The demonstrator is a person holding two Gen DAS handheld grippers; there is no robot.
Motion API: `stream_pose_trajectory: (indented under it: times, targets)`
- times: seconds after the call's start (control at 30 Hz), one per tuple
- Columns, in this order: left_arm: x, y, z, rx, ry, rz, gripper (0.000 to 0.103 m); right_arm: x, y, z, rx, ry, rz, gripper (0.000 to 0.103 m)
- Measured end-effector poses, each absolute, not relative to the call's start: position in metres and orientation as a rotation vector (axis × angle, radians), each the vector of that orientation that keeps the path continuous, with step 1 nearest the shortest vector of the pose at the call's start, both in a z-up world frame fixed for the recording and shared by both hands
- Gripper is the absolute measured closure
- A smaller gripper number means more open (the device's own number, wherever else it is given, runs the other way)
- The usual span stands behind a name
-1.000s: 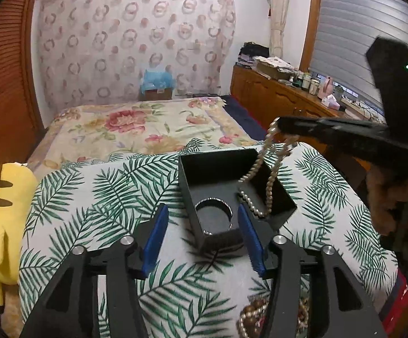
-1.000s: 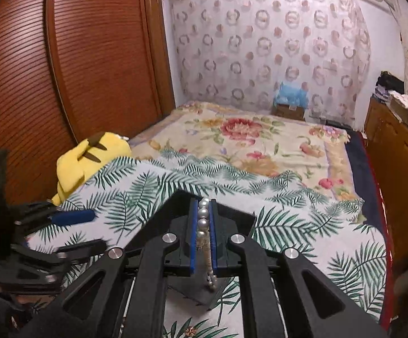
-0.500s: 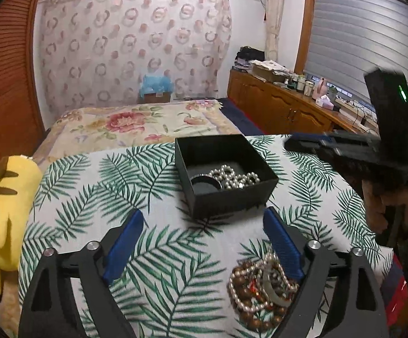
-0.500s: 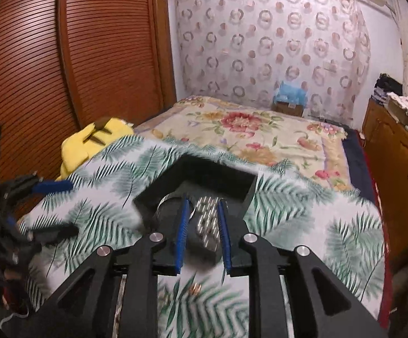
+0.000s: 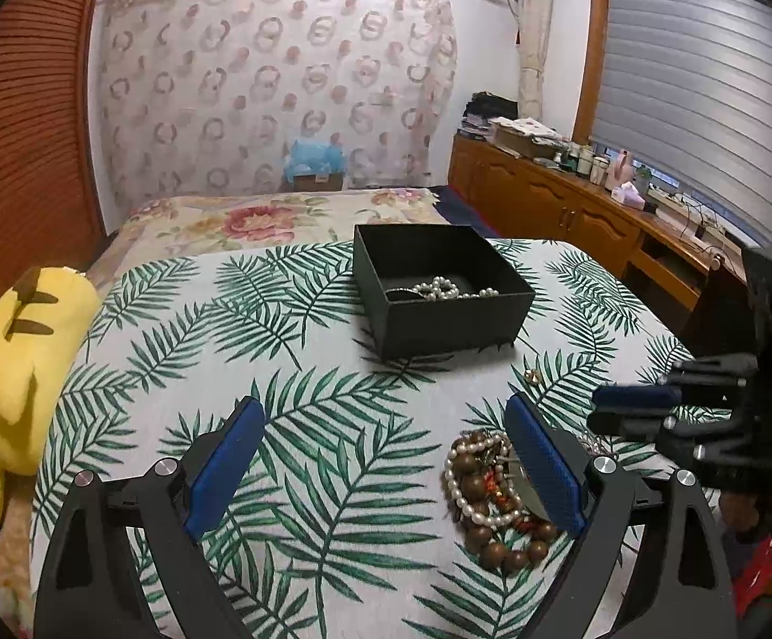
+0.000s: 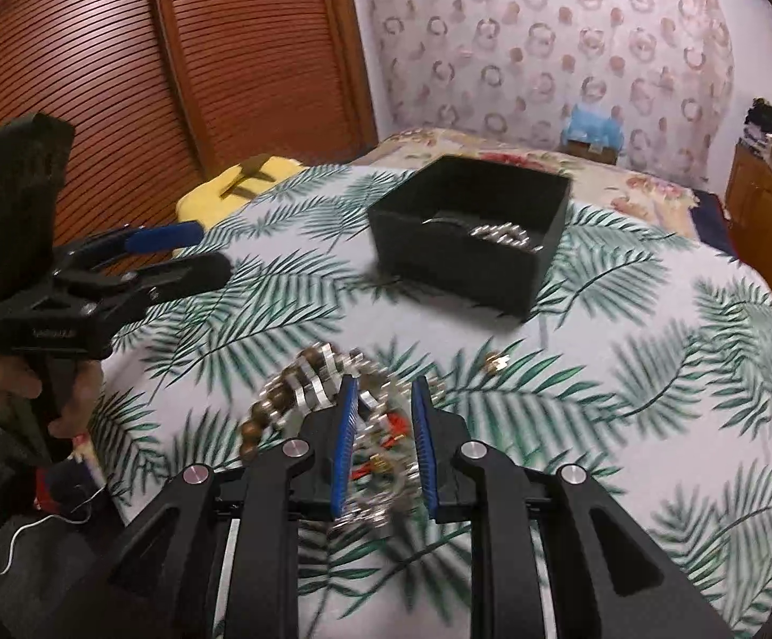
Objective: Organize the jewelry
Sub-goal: 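Grasp a pearl and silver necklace from the pile with the right tool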
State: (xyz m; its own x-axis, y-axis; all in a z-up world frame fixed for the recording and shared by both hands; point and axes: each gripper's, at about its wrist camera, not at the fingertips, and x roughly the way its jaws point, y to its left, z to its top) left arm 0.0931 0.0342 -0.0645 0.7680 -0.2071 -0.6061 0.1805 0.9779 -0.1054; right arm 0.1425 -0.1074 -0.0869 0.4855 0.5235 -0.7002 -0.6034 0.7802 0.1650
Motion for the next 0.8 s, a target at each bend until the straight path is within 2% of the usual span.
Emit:
stream_pose_trajectory:
  times: [0.4, 0.5, 0.8]
  targets:
    - [0.084, 0.032, -0.072, -0.058, 0.669, -0.219, 0.015, 0.147, -0.099, -0.106, -0.075, 0.864, 0.661, 0.081]
    - [0.083, 0.031, -0.075, -0.059, 0.675, -0.218, 0.015, 0.150, -0.097, -0.108, -0.082, 0.877, 0.651, 0.088]
    - [0.079, 0.026, -0.075, -0.060, 0.675, -0.228, 0.015, 0.160, -0.093, -0.110, -0.066, 0.927, 0.651, 0.089]
